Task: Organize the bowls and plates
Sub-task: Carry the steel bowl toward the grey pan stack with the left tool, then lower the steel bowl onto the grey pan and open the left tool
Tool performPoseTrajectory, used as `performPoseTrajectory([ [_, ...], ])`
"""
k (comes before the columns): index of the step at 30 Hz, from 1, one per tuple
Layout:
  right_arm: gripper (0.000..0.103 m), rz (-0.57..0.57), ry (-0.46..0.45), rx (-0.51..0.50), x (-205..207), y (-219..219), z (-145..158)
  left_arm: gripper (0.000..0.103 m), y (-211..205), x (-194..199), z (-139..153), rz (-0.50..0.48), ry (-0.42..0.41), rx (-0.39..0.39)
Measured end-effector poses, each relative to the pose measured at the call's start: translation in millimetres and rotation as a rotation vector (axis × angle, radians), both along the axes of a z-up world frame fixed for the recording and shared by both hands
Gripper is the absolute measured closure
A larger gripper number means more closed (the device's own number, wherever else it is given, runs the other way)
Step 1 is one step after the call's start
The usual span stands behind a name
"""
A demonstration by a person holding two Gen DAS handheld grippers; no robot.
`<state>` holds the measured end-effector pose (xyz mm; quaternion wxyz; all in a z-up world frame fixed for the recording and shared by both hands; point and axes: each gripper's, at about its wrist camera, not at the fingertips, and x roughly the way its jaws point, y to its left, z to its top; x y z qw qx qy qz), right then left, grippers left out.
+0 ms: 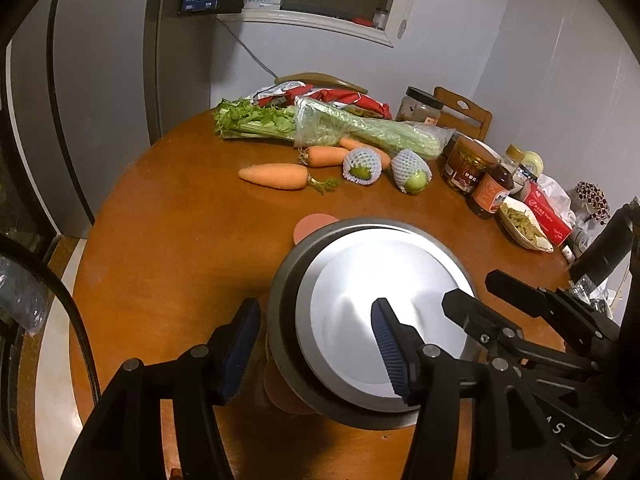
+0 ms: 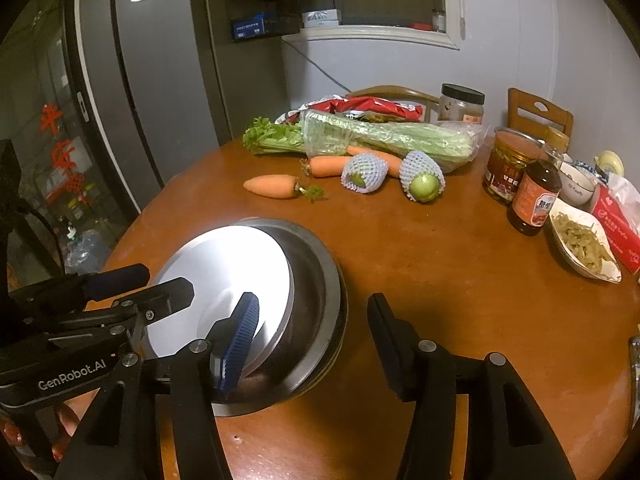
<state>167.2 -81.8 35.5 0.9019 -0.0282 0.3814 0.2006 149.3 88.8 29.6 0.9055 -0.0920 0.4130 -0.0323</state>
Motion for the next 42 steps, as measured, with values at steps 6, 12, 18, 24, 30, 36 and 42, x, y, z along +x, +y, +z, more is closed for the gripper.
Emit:
performPoseTrajectory([
  [6,0.044,-0.006,-0.022,0.000,-3.2,-3.4,5.3,0.045,-3.0,-2.4,4.9,0.001,-0.017,0.022],
  [12,0.042,-0.016,-0.053,0.017,-9.5,-11.2,16.2,0.043,-8.2,-11.2,12.3,-0.001,-0.041,0.041],
  [18,0.040,-0.025,-0.076,0.013,-19.3,-16.0,23.1,0.042,-14.1,-22.5,18.2,-0.007,-0.058,0.053],
  [24,0.040,-0.028,-0.099,0.013,-34.0,-19.6,28.9,0.041,-17.9,-38.4,22.3,-0.004,-0.073,0.063],
  [30,0.039,-0.032,-0.114,0.014,-52.6,-24.3,29.9,0.039,-20.8,-56.4,21.8,-0.004,-0.082,0.067],
  [36,0.038,-0.039,-0.125,0.020,-71.0,-30.6,27.1,0.039,-27.8,-76.5,19.0,0.002,-0.089,0.079],
  [42,0.035,-0.045,-0.117,0.016,-90.1,-37.5,16.8,0.036,-34.9,-93.4,12.0,0.004,-0.092,0.085],
])
